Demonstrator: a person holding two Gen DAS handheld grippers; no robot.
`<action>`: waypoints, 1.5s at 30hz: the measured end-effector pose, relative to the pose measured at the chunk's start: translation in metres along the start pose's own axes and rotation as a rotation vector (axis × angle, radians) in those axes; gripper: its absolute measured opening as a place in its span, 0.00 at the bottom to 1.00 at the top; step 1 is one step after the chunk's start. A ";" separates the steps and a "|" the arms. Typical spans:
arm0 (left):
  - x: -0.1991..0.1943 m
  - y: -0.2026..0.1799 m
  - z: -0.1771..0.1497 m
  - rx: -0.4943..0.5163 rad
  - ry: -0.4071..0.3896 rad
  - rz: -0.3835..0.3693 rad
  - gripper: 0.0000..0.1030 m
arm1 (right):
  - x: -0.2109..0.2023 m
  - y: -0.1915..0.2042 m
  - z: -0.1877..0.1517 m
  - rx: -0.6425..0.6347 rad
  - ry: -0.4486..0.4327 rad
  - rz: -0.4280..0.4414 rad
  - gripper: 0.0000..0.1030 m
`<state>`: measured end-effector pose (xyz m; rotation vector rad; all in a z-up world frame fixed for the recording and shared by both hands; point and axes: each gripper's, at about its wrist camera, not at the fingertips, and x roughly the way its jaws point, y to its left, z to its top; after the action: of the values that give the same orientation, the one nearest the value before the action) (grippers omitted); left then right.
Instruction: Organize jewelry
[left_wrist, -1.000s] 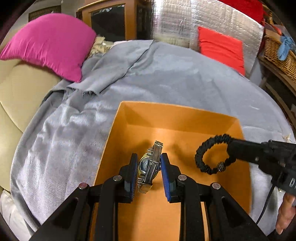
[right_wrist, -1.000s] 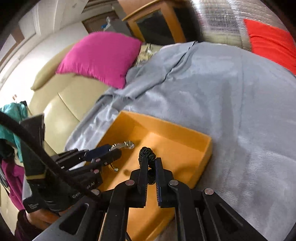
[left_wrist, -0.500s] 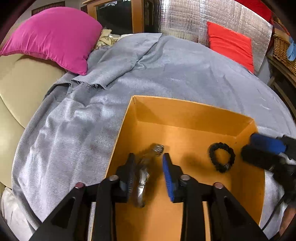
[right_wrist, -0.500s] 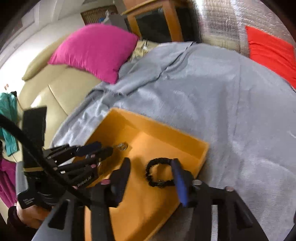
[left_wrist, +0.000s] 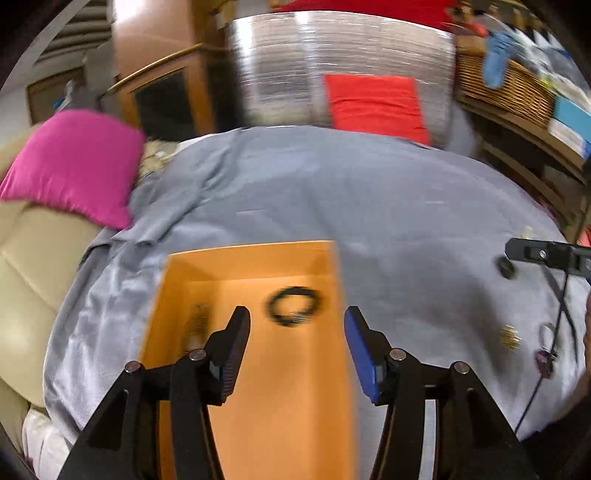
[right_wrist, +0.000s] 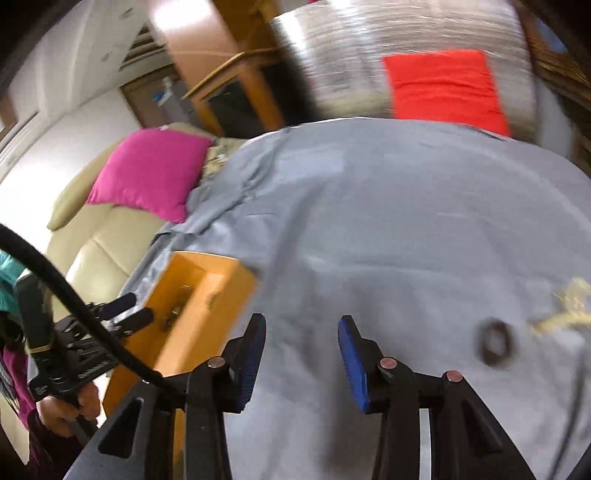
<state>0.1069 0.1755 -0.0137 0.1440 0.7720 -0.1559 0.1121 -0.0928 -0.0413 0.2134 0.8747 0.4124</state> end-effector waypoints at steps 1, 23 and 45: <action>-0.002 -0.009 0.000 0.009 0.002 -0.014 0.52 | -0.013 -0.018 -0.008 0.036 0.004 -0.002 0.42; 0.033 -0.199 -0.032 0.190 0.095 -0.286 0.52 | -0.107 -0.198 -0.067 0.360 0.003 -0.063 0.42; 0.033 -0.191 -0.047 0.202 0.175 -0.349 0.51 | -0.070 -0.133 -0.118 0.032 0.297 0.150 0.42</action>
<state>0.0611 -0.0060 -0.0838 0.2157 0.9515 -0.5597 0.0149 -0.2418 -0.1125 0.2519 1.1620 0.5794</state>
